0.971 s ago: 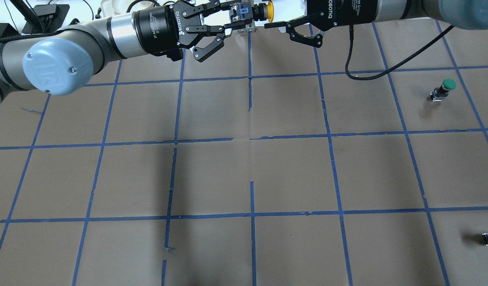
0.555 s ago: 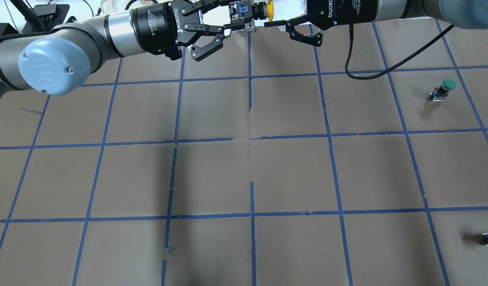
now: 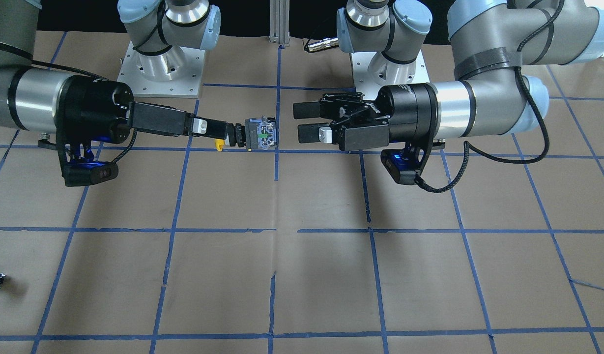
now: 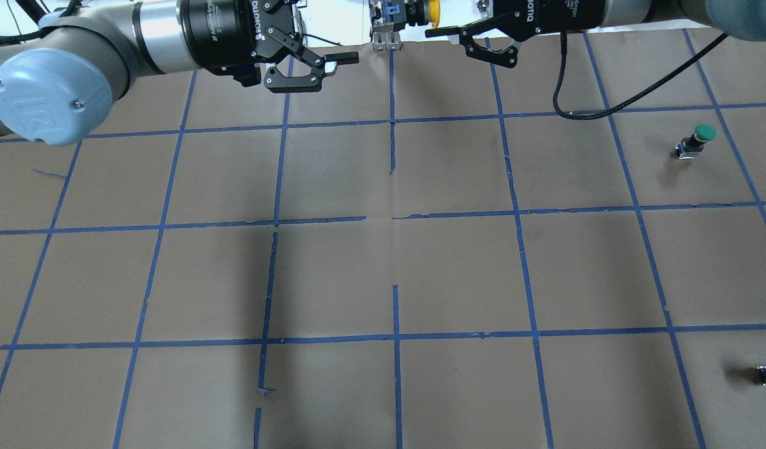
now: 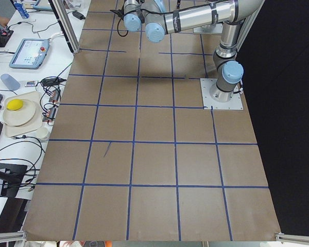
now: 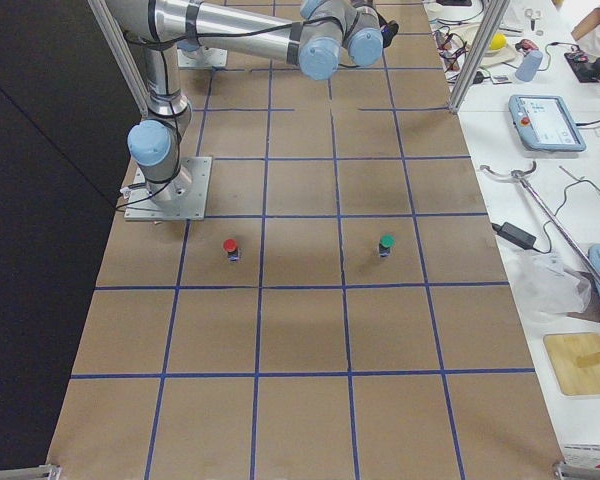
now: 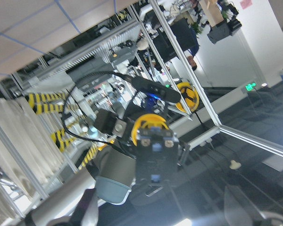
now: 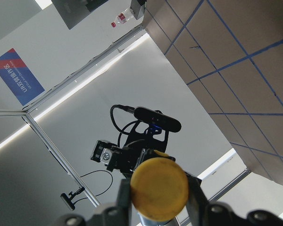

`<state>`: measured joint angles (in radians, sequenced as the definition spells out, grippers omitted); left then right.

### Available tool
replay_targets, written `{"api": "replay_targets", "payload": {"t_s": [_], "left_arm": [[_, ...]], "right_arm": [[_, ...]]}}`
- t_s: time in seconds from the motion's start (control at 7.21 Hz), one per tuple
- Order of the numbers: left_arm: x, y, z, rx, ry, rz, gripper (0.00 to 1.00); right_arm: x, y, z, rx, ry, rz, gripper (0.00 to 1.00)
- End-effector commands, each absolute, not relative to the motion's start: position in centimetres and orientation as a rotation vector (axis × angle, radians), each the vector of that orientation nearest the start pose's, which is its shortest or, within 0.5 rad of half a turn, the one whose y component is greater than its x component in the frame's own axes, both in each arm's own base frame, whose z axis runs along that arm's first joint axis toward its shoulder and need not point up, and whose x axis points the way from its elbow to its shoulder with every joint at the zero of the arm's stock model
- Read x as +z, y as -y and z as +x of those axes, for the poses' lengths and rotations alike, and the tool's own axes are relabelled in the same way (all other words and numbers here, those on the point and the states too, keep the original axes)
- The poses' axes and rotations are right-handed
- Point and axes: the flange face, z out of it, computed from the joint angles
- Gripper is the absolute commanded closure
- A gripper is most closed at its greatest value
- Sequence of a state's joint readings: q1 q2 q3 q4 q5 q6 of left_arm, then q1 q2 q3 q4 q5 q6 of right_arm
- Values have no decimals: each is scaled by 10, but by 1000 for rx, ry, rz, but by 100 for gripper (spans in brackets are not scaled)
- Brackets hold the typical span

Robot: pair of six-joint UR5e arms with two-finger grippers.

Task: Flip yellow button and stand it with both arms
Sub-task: 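Open and withdraw the left gripper while the right gripper carries the button away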

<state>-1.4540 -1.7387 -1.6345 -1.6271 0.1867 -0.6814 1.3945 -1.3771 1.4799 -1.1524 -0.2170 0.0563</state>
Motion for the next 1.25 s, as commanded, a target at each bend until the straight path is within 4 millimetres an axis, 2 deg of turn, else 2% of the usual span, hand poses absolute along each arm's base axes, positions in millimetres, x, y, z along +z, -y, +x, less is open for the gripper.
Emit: {"api": "replay_targets", "payload": {"t_s": [0.0,0.28,0.55,0.69,0.83,0.97,1.11], "left_arm": [[434,575,-134,-442,1902,969,4],[422,586,-113,-166,2319,968,4],[413,584,-94,-38,2708,737,4],[410,576,-92,-3,2950,518,4],[409,566,-112,-12,3178,283,1],[411,555,-136,-62,3210,196,1],[431,540,-145,-58,3202,165,1]], "right_arm": [[466,578,101,279,-1967,493,69],[455,573,87,164,-2311,327,69],[428,564,67,148,-2541,7,69],[412,552,61,169,-2607,-184,70],[404,543,46,171,-2667,-310,70],[394,542,17,159,-2752,-495,70],[386,541,-21,124,-2768,-700,70]]}}
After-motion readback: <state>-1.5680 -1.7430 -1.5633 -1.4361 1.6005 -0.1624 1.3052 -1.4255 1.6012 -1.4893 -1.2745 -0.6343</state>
